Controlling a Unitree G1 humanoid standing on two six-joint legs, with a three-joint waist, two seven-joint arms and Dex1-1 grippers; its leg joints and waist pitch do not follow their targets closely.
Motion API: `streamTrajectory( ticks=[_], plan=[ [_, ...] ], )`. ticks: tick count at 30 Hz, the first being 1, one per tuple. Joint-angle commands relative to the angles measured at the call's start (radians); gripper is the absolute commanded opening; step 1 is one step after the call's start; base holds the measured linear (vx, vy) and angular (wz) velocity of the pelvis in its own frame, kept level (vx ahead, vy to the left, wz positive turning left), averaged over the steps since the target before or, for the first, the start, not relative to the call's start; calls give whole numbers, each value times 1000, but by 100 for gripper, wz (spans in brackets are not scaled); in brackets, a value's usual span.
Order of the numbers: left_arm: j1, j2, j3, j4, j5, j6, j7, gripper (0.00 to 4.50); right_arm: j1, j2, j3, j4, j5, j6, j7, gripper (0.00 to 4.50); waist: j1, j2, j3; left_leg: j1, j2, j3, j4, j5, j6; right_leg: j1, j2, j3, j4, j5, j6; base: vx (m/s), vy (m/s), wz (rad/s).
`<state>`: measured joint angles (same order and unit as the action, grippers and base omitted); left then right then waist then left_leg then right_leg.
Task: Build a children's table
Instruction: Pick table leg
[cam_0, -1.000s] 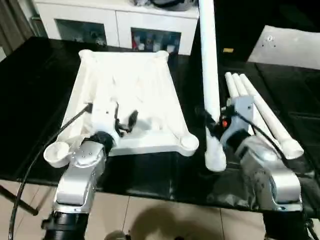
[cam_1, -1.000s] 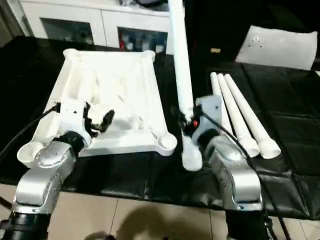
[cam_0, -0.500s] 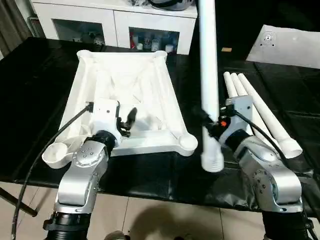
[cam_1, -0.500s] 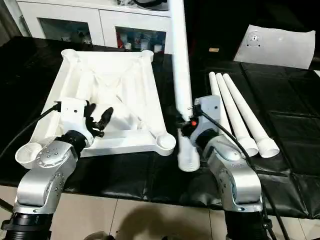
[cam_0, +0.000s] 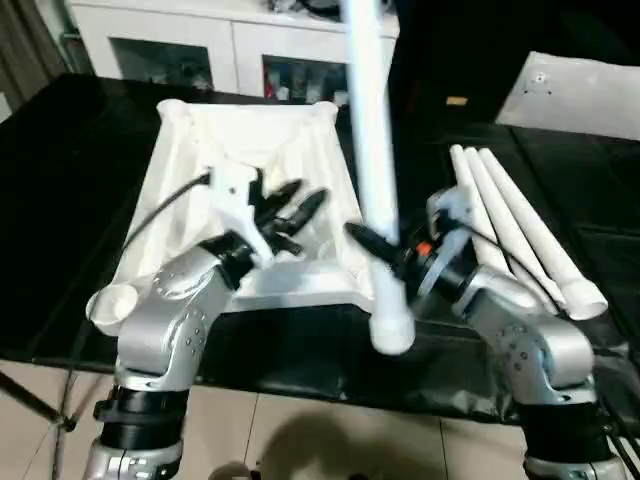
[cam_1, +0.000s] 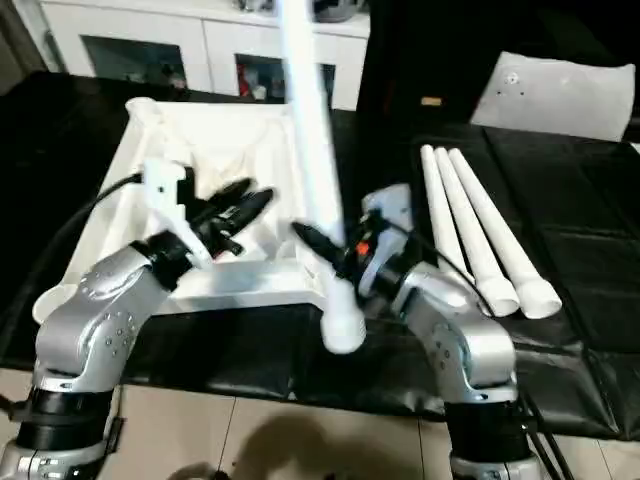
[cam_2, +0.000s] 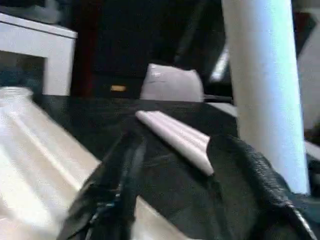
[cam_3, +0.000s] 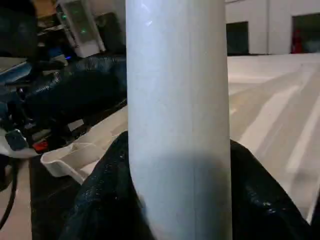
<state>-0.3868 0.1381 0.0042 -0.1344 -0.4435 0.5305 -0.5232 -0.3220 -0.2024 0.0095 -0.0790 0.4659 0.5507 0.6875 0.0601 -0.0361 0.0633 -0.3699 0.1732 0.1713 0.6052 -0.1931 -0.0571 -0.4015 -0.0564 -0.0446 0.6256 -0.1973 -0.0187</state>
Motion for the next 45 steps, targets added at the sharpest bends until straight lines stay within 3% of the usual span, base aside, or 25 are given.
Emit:
streamTrajectory(
  ticks=[1,5,6,10,13,18,22,30,36,37,40,45],
  plan=[
    [-13,-6,18,-21,-64,46,-30,276,-6,-15,12,9,10,-24,40,177,3,-5,-67,5,47,-11,-65,-110,28,56,-77,49,-74,-151,-180,0,0,0],
    [-10,-19,25,-34,-117,83,-42,293,1,-17,24,4,14,-27,66,177,2,-5,-66,4,48,-12,-65,-111,31,56,-75,48,-77,-163,-172,0,0,0],
    [-10,-40,31,-38,-149,99,-36,319,2,-15,35,1,11,-27,71,177,2,-6,-67,4,47,-11,-65,-108,30,56,-75,48,-76,-167,-171,0,0,0],
    [-15,-57,35,-36,-179,116,-29,326,-1,-20,60,17,-8,-47,82,177,3,-2,-67,4,48,-12,-65,-106,31,56,-74,48,-77,-162,-170,0,0,0],
    [-19,-77,43,-30,-209,134,-20,367,0,-15,80,18,-21,-54,89,177,3,-4,-67,4,47,-12,-65,-109,30,56,-74,48,-78,-166,-169,0,0,0],
    [-15,-107,63,-48,-285,158,-35,367,-8,-5,87,40,-38,-64,72,175,3,-7,-67,3,47,-11,-64,-109,32,57,-74,48,-79,-169,-169,0,0,0],
    [-8,-99,56,-54,-287,170,-45,367,-16,-1,79,46,-31,-69,60,175,3,-6,-68,4,47,-12,-65,-104,33,57,-74,47,-78,-170,-169,0,0,0],
    [-4,-60,8,-54,-227,131,-65,446,-28,-22,87,56,-57,-53,53,175,2,-3,-66,5,47,-13,-66,-118,24,56,-72,48,-82,-194,-146,0,0,0],
    [-14,-59,-6,-18,-182,114,-27,447,-29,-18,97,48,-73,-69,27,175,0,-1,-68,6,48,-13,-66,-114,17,58,-72,48,-78,-166,-152,0,0,0],
    [-16,-62,-5,-9,-170,103,-12,416,-30,-14,95,46,-74,-71,21,175,0,-1,-67,6,48,-13,-66,-118,18,57,-71,48,-79,-166,-152,0,0,0],
    [-21,-103,20,12,-170,73,40,406,-34,-1,93,39,-87,-85,-4,175,1,-2,-68,5,48,-13,-66,-121,13,59,-74,48,-80,-176,-153,0,0,0],
    [-18,-126,14,-5,-175,70,52,349,-37,6,100,38,-89,-91,-17,175,1,-2,-67,5,48,-13,-66,-123,18,58,-73,49,-80,-172,-155,0,0,0]
  ],
)
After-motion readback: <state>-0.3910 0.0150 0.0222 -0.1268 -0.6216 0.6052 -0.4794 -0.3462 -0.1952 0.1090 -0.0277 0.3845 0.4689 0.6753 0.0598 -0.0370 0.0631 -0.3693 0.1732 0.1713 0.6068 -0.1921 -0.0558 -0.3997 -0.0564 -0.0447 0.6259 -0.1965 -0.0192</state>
